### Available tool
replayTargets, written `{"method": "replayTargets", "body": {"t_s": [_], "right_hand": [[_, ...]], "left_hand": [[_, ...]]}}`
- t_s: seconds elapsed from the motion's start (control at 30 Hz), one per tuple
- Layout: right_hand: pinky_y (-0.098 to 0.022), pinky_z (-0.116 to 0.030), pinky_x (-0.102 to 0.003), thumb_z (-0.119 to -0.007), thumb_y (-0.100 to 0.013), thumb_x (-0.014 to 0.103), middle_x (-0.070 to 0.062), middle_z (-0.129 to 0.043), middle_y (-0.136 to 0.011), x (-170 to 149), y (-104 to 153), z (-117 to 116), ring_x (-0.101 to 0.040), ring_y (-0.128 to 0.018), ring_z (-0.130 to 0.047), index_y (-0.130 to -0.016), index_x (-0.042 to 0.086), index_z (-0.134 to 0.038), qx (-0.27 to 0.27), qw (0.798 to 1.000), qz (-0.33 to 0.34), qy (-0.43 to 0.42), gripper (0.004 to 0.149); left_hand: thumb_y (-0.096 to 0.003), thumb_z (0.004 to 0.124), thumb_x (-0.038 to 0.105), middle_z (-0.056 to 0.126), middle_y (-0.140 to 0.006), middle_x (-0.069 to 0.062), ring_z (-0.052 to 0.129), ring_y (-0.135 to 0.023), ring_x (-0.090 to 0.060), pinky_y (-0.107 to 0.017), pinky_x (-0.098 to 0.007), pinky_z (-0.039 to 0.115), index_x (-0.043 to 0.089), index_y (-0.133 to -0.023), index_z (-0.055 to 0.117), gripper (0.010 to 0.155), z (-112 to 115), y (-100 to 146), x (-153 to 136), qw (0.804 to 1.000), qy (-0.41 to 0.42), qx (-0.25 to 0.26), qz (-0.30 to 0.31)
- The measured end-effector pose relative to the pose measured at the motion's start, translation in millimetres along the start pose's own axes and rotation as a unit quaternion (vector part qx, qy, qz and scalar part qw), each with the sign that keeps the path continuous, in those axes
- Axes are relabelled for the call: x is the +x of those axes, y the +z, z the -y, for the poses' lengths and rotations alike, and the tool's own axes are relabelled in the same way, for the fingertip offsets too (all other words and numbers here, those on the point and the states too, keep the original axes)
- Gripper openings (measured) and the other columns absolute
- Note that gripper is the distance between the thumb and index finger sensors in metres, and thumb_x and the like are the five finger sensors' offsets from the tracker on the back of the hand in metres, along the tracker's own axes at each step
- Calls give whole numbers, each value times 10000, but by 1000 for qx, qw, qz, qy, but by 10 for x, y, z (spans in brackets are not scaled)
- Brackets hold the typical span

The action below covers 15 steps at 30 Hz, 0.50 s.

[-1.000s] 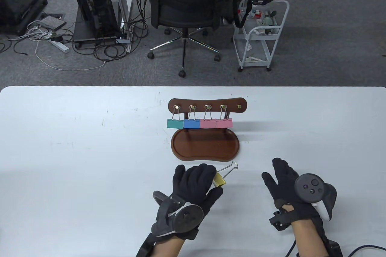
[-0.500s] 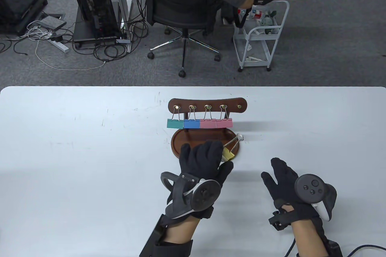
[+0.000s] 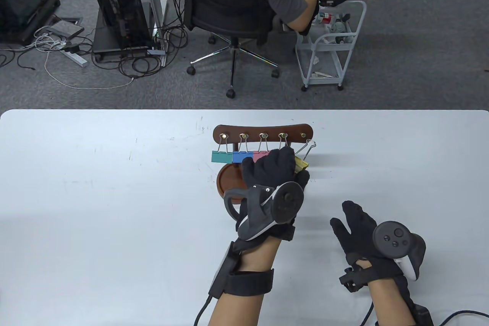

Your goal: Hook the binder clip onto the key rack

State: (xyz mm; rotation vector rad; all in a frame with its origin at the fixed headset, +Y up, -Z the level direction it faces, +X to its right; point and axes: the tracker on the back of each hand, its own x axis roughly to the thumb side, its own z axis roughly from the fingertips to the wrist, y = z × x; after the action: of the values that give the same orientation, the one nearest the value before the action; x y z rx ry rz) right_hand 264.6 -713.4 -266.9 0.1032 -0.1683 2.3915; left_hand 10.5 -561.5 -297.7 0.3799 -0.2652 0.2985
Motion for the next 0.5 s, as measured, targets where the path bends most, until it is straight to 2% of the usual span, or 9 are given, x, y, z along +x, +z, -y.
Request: {"method": "replayTargets", "body": {"t_s": [0.5], "right_hand": [[-584, -512, -782, -718, -534, 494, -462, -654, -1016, 36, 9, -38, -713, -863, -636, -1060, -107, -633, 3, 1000, 10, 8, 804]], "left_hand": [[-557, 842, 488, 784, -1030, -287, 884, -871, -487, -687, -762, 540, 6, -1114, 643, 762, 395, -310, -18, 997, -45, -28, -48]]}}
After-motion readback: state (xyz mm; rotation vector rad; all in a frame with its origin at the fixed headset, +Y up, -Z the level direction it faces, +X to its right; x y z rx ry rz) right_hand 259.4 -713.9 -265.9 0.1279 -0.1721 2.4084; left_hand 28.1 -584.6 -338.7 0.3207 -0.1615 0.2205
